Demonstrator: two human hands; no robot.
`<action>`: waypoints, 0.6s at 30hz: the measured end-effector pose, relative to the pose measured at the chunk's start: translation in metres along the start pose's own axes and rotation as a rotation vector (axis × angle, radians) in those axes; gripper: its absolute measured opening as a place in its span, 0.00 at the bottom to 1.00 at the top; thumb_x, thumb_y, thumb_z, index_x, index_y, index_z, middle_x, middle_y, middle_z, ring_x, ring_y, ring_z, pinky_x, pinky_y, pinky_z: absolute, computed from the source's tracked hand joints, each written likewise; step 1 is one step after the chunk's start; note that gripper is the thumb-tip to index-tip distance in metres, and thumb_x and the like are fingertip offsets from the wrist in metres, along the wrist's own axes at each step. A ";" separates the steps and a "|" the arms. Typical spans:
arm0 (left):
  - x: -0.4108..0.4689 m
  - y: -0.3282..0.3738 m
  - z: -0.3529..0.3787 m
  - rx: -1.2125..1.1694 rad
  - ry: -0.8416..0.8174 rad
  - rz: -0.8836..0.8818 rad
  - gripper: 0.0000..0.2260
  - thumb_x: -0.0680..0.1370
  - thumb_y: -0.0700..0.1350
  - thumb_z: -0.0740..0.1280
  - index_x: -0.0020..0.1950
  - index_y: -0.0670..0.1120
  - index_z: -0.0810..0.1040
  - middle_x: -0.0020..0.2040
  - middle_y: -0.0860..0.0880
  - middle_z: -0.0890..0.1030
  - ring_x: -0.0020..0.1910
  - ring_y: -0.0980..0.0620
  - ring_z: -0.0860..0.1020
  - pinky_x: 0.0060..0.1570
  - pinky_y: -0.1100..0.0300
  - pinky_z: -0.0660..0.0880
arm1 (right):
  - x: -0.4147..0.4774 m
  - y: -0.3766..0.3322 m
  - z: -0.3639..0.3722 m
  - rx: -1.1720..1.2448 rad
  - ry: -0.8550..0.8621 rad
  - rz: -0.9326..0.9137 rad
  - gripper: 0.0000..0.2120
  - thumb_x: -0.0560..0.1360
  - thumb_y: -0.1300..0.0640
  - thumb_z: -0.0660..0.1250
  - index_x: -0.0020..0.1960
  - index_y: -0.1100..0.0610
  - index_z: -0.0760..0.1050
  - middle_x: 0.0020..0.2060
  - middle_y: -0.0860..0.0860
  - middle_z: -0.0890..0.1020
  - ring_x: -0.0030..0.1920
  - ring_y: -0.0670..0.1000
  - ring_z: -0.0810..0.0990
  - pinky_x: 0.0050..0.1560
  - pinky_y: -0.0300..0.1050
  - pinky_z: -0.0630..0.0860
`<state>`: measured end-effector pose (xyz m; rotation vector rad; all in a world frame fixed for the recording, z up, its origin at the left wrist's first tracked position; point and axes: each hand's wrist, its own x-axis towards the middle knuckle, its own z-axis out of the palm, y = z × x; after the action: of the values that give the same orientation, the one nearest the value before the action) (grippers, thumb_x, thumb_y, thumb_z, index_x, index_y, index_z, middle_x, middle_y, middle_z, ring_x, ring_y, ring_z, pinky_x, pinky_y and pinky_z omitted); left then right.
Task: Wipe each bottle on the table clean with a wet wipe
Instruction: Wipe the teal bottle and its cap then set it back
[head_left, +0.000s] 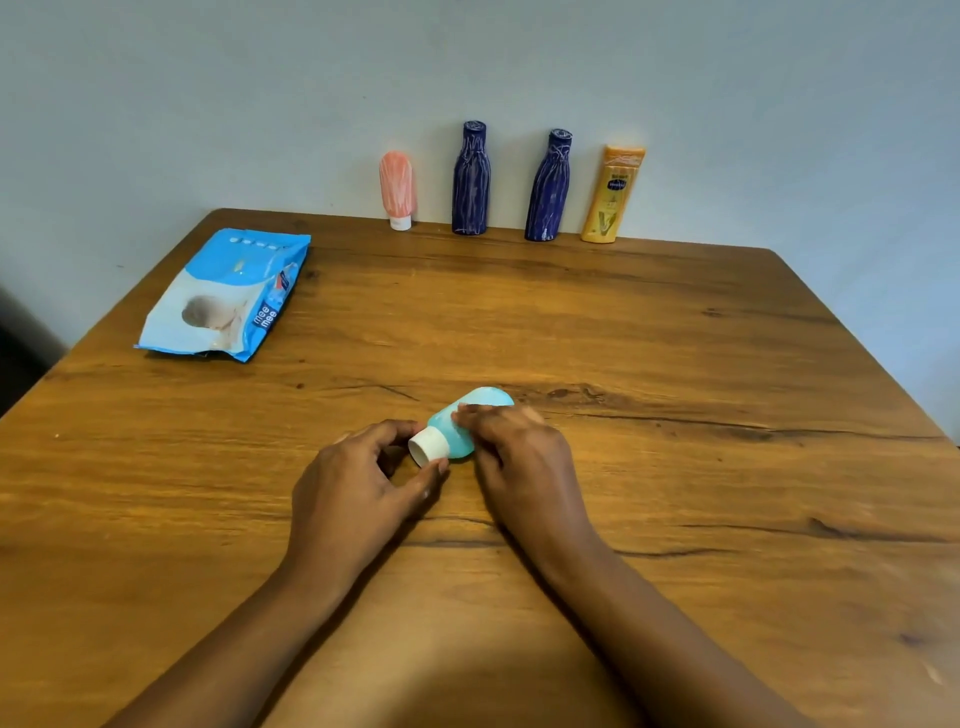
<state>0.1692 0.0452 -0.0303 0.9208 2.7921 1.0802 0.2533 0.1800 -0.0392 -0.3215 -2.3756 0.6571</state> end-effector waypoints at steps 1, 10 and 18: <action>0.000 0.000 0.000 0.004 0.002 0.001 0.19 0.67 0.60 0.72 0.56 0.57 0.79 0.44 0.55 0.81 0.41 0.57 0.76 0.34 0.61 0.70 | -0.001 0.000 -0.002 0.028 -0.003 -0.003 0.15 0.67 0.67 0.67 0.52 0.60 0.81 0.48 0.53 0.84 0.49 0.52 0.81 0.53 0.37 0.71; 0.000 0.000 0.000 -0.049 0.001 0.002 0.20 0.67 0.56 0.74 0.58 0.56 0.80 0.45 0.58 0.80 0.42 0.59 0.76 0.36 0.60 0.73 | 0.004 0.019 -0.007 -0.030 0.025 0.098 0.12 0.70 0.65 0.67 0.53 0.60 0.80 0.49 0.53 0.83 0.49 0.52 0.81 0.52 0.39 0.73; 0.002 -0.001 0.001 -0.082 0.001 -0.009 0.19 0.67 0.54 0.75 0.56 0.54 0.81 0.44 0.57 0.81 0.40 0.60 0.76 0.34 0.62 0.71 | -0.008 0.003 -0.005 -0.020 -0.094 -0.053 0.14 0.69 0.65 0.68 0.54 0.60 0.80 0.51 0.53 0.83 0.51 0.51 0.80 0.54 0.40 0.73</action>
<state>0.1675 0.0461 -0.0313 0.8993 2.7266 1.1849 0.2628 0.1815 -0.0411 -0.2397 -2.4728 0.6369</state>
